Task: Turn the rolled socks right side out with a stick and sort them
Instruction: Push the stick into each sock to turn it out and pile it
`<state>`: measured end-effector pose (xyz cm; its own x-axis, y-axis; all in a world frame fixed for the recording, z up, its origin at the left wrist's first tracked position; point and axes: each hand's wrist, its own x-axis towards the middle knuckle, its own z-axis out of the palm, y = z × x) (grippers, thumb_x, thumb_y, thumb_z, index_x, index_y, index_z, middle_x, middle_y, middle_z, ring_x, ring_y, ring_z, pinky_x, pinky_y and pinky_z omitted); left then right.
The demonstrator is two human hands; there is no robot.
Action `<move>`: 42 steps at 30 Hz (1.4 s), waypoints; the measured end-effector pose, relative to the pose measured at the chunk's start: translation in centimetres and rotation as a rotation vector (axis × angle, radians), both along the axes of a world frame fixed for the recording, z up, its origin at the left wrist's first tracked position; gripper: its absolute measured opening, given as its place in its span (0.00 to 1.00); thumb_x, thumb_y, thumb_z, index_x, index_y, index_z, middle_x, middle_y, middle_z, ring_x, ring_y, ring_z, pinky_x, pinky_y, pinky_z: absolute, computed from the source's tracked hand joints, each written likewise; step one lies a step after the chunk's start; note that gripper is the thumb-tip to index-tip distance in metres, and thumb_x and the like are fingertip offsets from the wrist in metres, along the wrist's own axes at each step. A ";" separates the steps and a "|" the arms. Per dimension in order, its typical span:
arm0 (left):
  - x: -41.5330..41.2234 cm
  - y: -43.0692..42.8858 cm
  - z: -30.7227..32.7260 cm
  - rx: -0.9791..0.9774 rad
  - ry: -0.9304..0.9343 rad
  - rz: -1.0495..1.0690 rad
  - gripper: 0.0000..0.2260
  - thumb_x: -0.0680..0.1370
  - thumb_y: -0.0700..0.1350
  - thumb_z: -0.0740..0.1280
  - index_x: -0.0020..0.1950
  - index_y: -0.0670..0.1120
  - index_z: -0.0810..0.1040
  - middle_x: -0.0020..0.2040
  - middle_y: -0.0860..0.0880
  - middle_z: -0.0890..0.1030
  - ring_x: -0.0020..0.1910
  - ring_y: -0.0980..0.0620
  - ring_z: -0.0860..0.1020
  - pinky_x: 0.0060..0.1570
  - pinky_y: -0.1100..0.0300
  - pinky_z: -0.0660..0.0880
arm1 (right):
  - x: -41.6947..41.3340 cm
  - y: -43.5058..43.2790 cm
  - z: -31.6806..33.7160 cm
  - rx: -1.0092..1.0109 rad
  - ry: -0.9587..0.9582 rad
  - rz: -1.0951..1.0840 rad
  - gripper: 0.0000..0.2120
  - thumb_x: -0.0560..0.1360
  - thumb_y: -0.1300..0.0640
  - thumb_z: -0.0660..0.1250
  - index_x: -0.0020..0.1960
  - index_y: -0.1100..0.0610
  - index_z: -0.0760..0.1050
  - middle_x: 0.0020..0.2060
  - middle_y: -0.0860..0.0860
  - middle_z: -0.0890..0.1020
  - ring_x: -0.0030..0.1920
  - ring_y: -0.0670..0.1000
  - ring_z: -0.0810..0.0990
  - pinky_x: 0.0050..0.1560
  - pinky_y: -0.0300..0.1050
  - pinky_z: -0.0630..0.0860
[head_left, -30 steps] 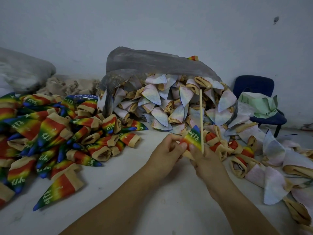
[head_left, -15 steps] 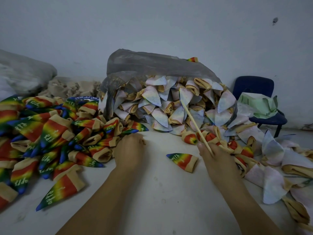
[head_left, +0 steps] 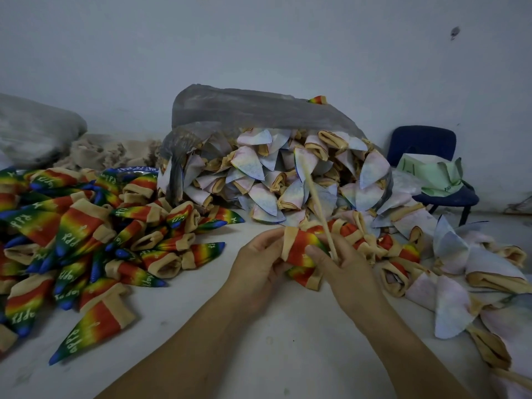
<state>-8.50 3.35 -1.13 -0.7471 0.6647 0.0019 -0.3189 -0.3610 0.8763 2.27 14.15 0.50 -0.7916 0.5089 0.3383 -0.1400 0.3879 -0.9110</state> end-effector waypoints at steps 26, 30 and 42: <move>1.1 -0.5 0.8 -0.293 0.666 0.028 0.10 0.72 0.63 0.64 0.34 0.61 0.76 0.34 0.61 0.76 0.35 0.65 0.73 0.35 0.72 0.69 | 0.5 0.7 0.3 0.100 -0.145 0.016 0.07 0.79 0.48 0.60 0.46 0.48 0.74 0.40 0.47 0.78 0.41 0.39 0.77 0.39 0.34 0.74; 0.8 -0.6 0.5 -0.265 0.589 0.012 0.07 0.78 0.57 0.66 0.43 0.58 0.80 0.41 0.58 0.82 0.41 0.63 0.79 0.40 0.70 0.74 | 0.3 0.5 0.2 0.169 -0.135 -0.038 0.08 0.78 0.46 0.61 0.43 0.49 0.72 0.35 0.46 0.75 0.35 0.35 0.74 0.31 0.26 0.68; 0.3 -0.5 0.9 -0.117 0.148 -0.145 0.08 0.74 0.48 0.73 0.52 0.52 0.84 0.56 0.45 0.84 0.58 0.46 0.81 0.57 0.53 0.78 | 0.4 0.4 0.4 0.084 -0.109 0.045 0.09 0.78 0.52 0.63 0.42 0.56 0.71 0.27 0.44 0.72 0.29 0.41 0.70 0.29 0.31 0.68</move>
<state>-8.18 2.82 -0.27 -0.6410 0.7672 0.0208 -0.2253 -0.2141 0.9505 2.63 14.54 0.90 -0.8473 0.4456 0.2892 -0.0610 0.4592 -0.8863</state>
